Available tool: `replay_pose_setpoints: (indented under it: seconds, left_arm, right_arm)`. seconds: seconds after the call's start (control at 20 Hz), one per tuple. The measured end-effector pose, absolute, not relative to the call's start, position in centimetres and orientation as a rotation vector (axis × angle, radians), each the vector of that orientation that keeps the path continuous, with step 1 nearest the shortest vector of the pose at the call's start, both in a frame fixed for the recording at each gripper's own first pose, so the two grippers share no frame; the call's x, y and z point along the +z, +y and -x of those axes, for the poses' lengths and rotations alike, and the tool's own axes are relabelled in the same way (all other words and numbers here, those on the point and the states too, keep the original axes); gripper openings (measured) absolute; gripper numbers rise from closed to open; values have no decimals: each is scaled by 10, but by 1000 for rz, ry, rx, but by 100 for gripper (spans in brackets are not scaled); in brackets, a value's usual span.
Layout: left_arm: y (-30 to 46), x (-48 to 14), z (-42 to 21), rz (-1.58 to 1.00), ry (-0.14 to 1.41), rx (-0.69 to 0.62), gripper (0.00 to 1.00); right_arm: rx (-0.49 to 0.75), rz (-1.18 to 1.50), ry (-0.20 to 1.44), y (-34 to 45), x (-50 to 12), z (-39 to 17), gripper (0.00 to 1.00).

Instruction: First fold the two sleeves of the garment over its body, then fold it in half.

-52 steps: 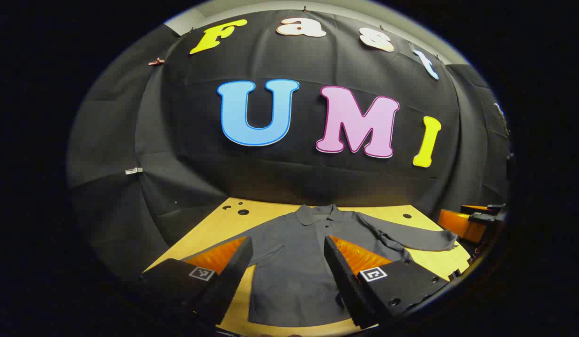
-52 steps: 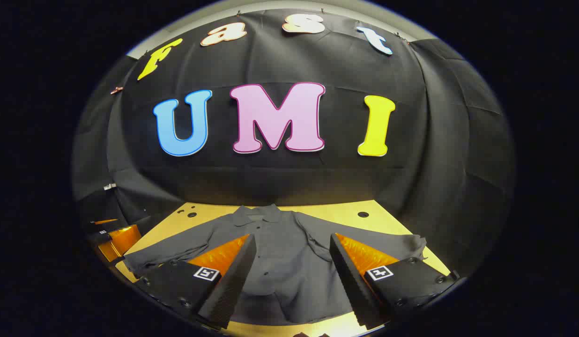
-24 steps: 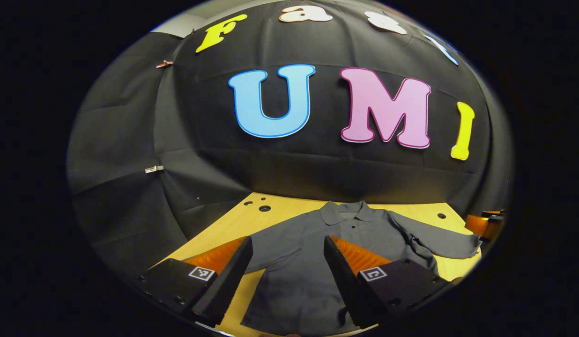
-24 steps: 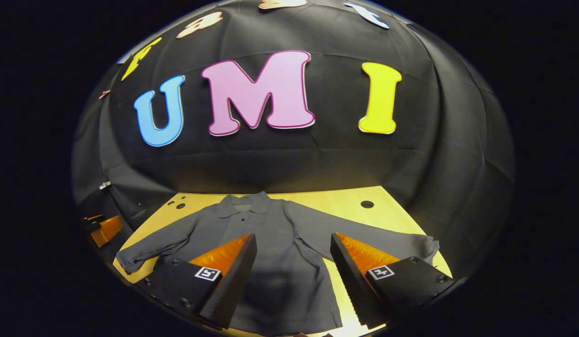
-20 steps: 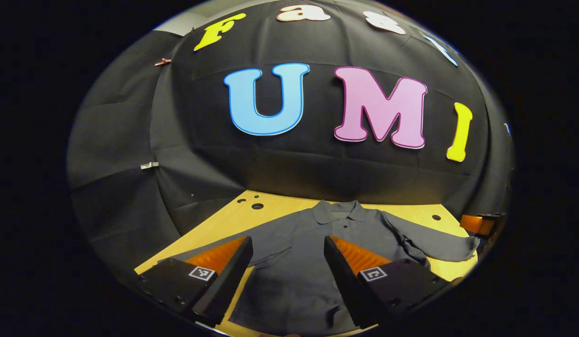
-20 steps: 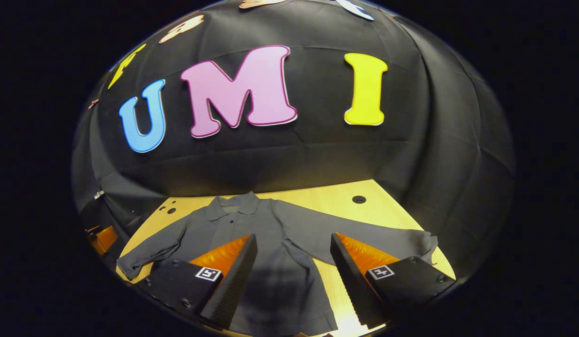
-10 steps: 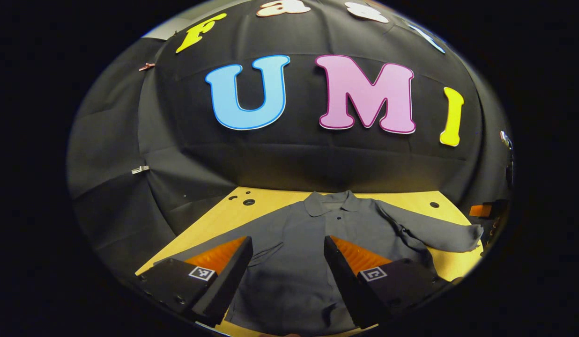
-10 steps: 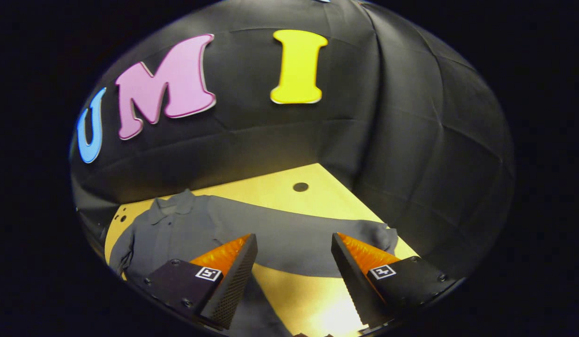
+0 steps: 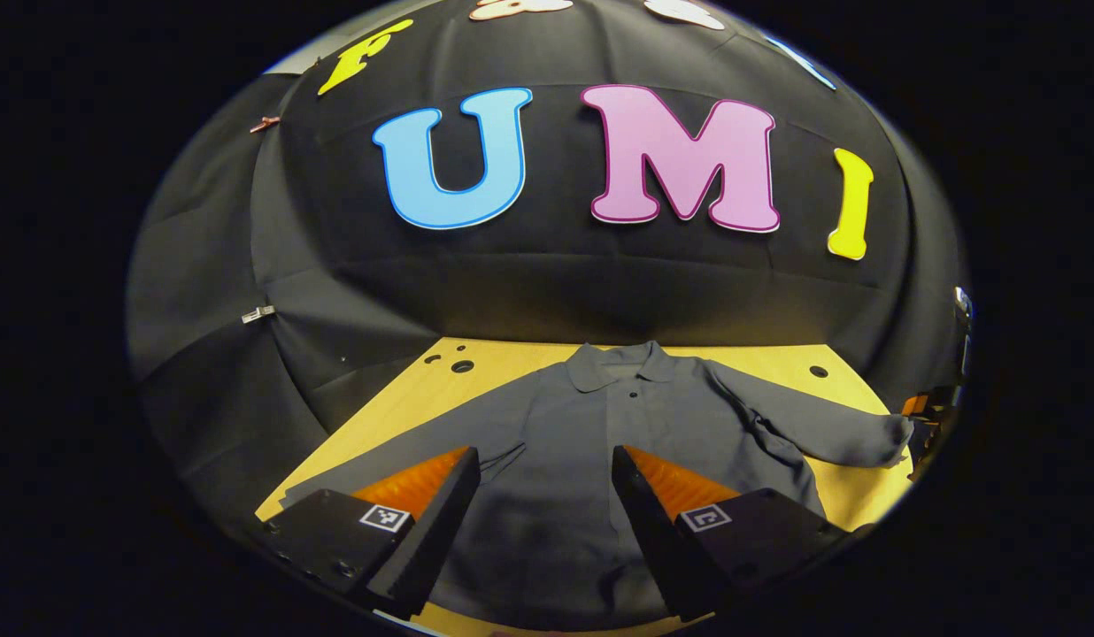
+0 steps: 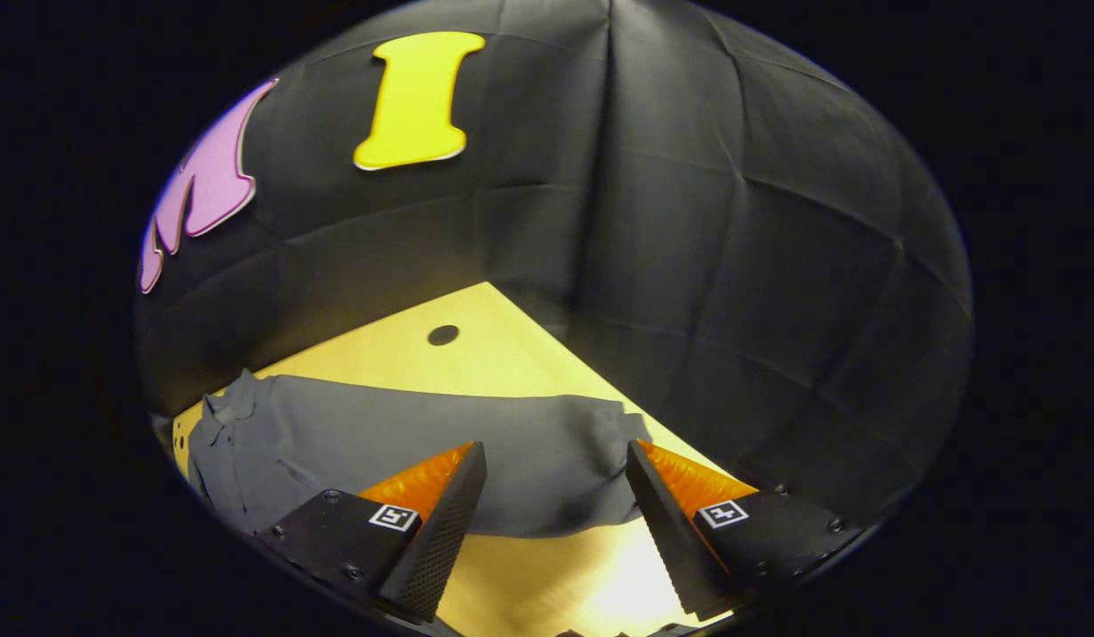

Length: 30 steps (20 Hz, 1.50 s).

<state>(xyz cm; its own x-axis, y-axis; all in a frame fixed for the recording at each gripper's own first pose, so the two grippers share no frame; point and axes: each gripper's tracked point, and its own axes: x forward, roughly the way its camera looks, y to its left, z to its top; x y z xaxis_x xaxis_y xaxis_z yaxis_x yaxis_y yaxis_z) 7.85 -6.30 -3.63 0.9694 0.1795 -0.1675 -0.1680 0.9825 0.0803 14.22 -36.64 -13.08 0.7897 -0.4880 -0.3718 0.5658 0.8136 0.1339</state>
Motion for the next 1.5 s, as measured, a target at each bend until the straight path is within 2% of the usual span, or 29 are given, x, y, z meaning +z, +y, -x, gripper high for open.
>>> replay_pose_setpoints:
  seconds: [0.45, 0.8, 1.1, 1.2, 1.4, 1.45, 1.5]
  left_arm:
    - [-71, -50, -89, -61, 226, 158, 95]
    - [-67, -52, -88, -57, 232, 180, 95]
    - [-69, -57, -83, -48, 247, 183, 95]
    - [-67, -51, -82, -57, 223, 201, 96]
    - [-70, -48, -82, -74, 200, 195, 96]
    - [-70, -49, -82, -68, 203, 195, 96]
    - [-70, -50, -82, -59, 206, 195, 96]
  right_arm:
    - [-667, -310, 457, -413, -183, -148, 99]
    - [-646, -396, 580, -415, -220, -159, 98]
    - [-616, -351, 586, -410, -223, -165, 99]
    - [-566, -335, 597, -404, -224, -167, 75]
    - [-494, -325, 596, -389, -224, -174, 21]
    - [-471, -323, 593, -390, -224, -178, 13]
    - [-452, -312, 602, -385, -218, -173, 10]
